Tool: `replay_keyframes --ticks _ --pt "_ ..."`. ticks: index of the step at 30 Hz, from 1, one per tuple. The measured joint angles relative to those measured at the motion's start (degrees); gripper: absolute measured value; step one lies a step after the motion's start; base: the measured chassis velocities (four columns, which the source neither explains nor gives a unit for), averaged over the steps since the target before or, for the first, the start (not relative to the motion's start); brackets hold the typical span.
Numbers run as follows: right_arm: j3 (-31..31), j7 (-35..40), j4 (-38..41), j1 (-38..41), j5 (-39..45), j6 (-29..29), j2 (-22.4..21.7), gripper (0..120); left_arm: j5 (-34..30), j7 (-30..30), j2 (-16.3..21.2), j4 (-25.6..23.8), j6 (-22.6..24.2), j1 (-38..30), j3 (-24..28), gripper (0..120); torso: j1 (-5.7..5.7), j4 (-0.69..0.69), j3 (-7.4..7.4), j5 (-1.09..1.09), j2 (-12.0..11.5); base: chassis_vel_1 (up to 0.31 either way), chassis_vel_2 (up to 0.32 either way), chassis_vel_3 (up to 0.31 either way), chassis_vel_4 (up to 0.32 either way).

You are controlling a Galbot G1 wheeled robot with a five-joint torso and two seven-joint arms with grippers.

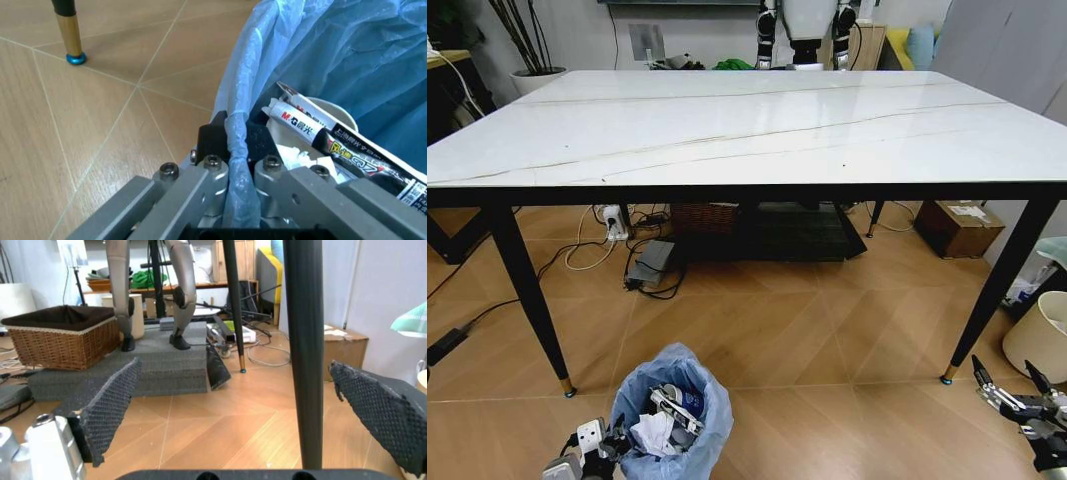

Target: Pick up the trash bin and place the trash from the table into it.

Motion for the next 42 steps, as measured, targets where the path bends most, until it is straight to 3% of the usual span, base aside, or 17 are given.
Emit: replay_keyframes --ticks 30,42 --pt "0.0 0.0 0.0 0.0 0.0 0.0 0.0 100 0.86 0.08 0.07 0.2 -0.77 -0.11 -0.02 0 -0.7 0.0 -5.81 0.03 -6.62 0.0 0.0 0.0 0.0" --pt "0.0 0.0 0.0 0.0 0.0 0.0 0.0 100 1.62 -0.16 -0.12 0.29 -1.24 -0.26 0.09 0 -0.71 0.0 -5.85 -0.01 -6.93 0.0 0.0 0.0 0.0"
